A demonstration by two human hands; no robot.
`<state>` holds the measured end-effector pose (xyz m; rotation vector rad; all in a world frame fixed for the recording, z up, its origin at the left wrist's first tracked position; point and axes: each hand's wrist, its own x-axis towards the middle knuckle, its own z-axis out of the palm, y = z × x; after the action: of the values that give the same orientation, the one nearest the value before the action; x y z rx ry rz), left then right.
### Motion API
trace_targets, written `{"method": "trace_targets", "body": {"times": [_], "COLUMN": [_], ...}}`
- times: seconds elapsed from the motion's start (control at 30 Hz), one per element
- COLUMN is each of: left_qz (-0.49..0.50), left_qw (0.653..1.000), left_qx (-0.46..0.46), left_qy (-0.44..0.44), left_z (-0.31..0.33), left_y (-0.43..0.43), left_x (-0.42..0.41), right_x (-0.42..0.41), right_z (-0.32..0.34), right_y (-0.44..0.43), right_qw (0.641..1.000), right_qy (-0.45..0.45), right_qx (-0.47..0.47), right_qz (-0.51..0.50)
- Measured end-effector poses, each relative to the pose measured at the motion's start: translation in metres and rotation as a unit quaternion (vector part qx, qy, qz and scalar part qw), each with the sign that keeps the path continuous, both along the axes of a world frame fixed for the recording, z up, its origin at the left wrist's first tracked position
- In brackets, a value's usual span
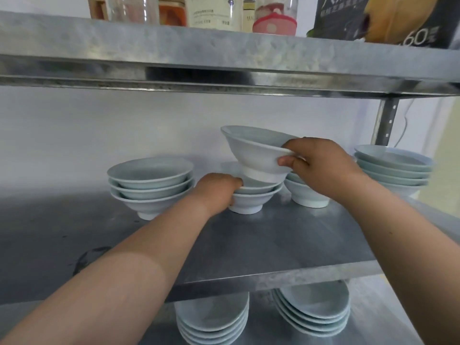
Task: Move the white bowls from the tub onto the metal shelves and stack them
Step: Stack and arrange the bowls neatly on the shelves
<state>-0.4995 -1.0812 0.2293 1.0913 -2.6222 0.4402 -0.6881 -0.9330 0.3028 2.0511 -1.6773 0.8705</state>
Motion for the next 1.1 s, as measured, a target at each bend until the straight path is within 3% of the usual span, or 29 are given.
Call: {"method": "trace_targets", "body": {"times": [0.2,0.43,0.87,1.1], "left_qz": [-0.009,0.036,0.018,-0.011], "left_qw": [0.999,0.998,0.977,0.985], "left_qx": [0.011,0.02,-0.037,-0.082], "left_qy": [0.033,0.051,0.21,0.151], "left_z": [0.001,0.021,0.085,0.081], "left_y": [-0.004,-0.007,0.001,0.03], "left_x": [0.007,0.014,0.026,0.031], "right_x": [-0.016,-0.03,-0.025,-0.001], "right_z": [-0.025,-0.047,-0.092,-0.115], "right_y": [0.032,0.06,0.052,0.0], "right_qw": [0.993,0.994,0.987,0.987], "right_qy": [0.069,0.073,0.135,0.142], "right_qx": [-0.098,-0.081,-0.04,-0.051], "right_qz": [0.02,0.021,0.08,0.059]}}
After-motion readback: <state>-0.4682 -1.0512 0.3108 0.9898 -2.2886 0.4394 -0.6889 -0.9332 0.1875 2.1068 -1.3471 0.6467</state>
